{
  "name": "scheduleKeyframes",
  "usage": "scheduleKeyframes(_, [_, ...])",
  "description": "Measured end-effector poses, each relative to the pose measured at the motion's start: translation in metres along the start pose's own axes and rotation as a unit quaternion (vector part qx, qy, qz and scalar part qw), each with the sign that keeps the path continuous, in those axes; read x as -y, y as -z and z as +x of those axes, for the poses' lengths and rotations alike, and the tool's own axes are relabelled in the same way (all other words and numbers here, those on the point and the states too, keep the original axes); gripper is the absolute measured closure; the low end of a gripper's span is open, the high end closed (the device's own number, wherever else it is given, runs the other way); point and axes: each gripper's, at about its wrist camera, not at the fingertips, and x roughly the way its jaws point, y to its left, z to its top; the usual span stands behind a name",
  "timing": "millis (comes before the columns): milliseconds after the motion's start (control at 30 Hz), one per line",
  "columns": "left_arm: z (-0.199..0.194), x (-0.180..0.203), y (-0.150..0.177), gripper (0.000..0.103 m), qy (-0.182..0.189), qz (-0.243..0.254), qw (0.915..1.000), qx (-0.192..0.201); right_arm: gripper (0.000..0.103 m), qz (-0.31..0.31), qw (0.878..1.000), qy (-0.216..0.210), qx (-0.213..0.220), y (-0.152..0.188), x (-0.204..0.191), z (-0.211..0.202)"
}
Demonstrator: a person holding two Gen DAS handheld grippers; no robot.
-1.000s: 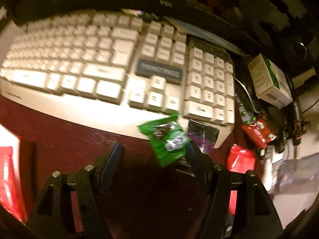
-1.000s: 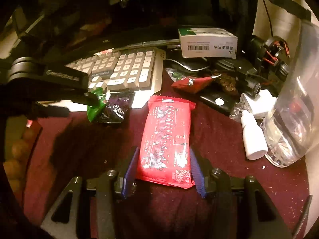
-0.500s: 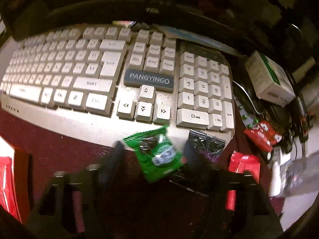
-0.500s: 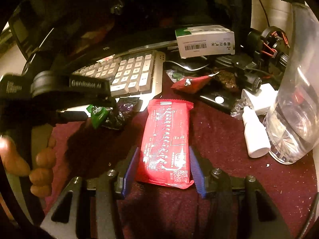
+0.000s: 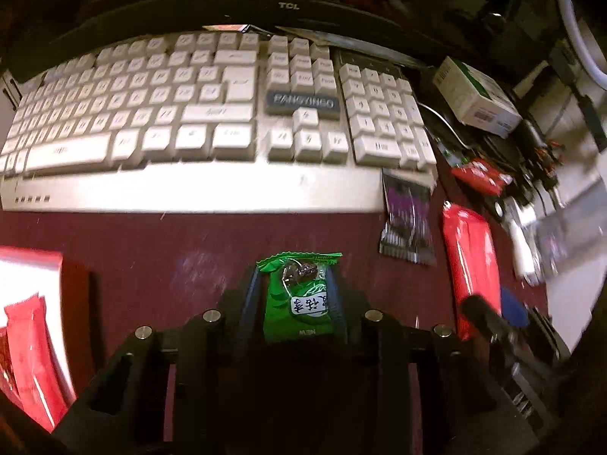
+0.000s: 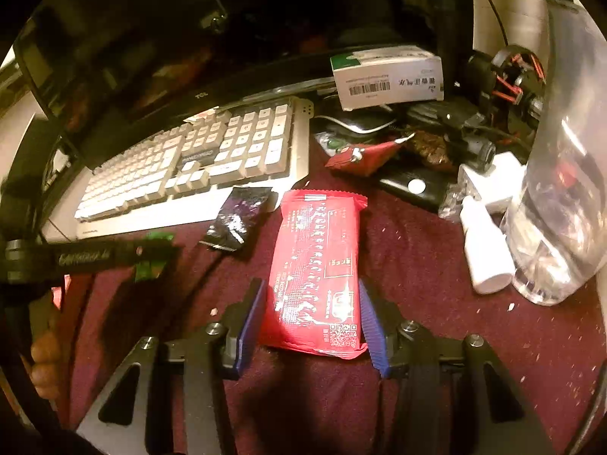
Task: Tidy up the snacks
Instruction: 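Grasp the green packet with the left gripper while the right grasps the large red packet, then carry the green and large red packets to the tray and release both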
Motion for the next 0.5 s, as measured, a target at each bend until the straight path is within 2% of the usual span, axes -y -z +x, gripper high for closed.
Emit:
scheduleKeyframes(133, [-0.021, -0.015, 0.025, 0.071, 0.020, 0.009, 0.9997, 0.008, 0.055, 0.033, 0.998, -0.054, -0.024, 0.007, 0.001, -0.005])
scheduleKeyframes(267, [-0.058, -0.024, 0.053, 0.071, 0.035, 0.028, 0.9983, 0.036, 0.055, 0.055, 0.992, -0.112, -0.036, 0.018, -0.008, -0.018])
scheduleKeyframes(433, [-0.102, -0.047, 0.073, 0.071, 0.025, 0.053, 0.9944, 0.088, 0.055, 0.048, 0.985, -0.162, -0.044, 0.025, -0.042, -0.029])
scheduleKeyframes(500, [-0.121, -0.064, 0.082, 0.071, 0.001, 0.058, 0.9916, 0.116, 0.055, 0.035, 0.982, -0.178, -0.052, 0.024, -0.061, -0.029])
